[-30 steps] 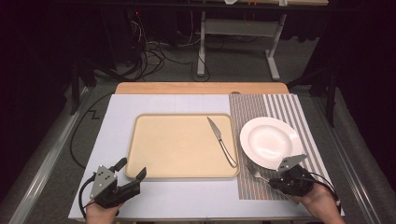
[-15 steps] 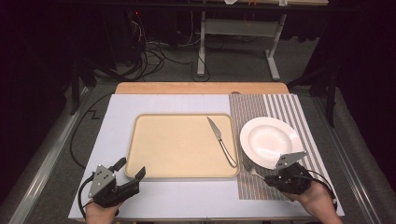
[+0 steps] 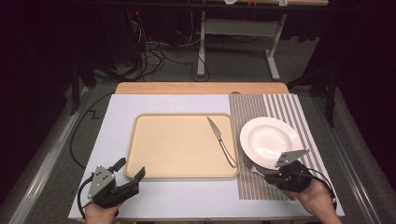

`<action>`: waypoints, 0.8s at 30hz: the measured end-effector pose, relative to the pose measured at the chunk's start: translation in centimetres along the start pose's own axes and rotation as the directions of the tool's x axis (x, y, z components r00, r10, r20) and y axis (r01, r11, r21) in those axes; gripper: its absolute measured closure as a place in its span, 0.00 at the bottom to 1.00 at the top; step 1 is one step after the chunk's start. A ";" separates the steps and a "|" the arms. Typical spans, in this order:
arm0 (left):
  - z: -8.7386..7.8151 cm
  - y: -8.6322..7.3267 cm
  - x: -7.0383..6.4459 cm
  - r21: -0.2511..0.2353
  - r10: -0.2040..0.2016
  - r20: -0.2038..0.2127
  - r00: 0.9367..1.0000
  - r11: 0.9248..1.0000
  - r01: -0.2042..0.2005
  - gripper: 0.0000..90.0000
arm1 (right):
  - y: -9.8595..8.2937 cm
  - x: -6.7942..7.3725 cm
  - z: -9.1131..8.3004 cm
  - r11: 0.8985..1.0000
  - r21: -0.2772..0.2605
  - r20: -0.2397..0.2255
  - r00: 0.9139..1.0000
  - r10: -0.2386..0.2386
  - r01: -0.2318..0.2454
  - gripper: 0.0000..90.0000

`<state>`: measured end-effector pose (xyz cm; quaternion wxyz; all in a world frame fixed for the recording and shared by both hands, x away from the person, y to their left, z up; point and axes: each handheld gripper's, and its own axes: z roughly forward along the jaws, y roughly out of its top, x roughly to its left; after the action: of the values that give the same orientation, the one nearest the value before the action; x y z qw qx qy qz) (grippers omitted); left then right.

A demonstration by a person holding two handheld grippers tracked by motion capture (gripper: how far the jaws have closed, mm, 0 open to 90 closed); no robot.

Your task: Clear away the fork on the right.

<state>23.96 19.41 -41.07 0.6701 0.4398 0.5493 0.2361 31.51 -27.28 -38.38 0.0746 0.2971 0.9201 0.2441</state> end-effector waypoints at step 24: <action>0.1 -0.1 0.0 0.000 0.005 -0.001 1.000 1.000 -0.005 0.28 | 3.5 0.1 0.8 1.000 -0.021 -0.006 1.000 0.021 -0.021 0.95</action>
<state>24.01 19.34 -41.11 0.6693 0.4412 0.5485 0.2379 33.47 -24.41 -37.36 0.0725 0.3051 0.9145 0.2557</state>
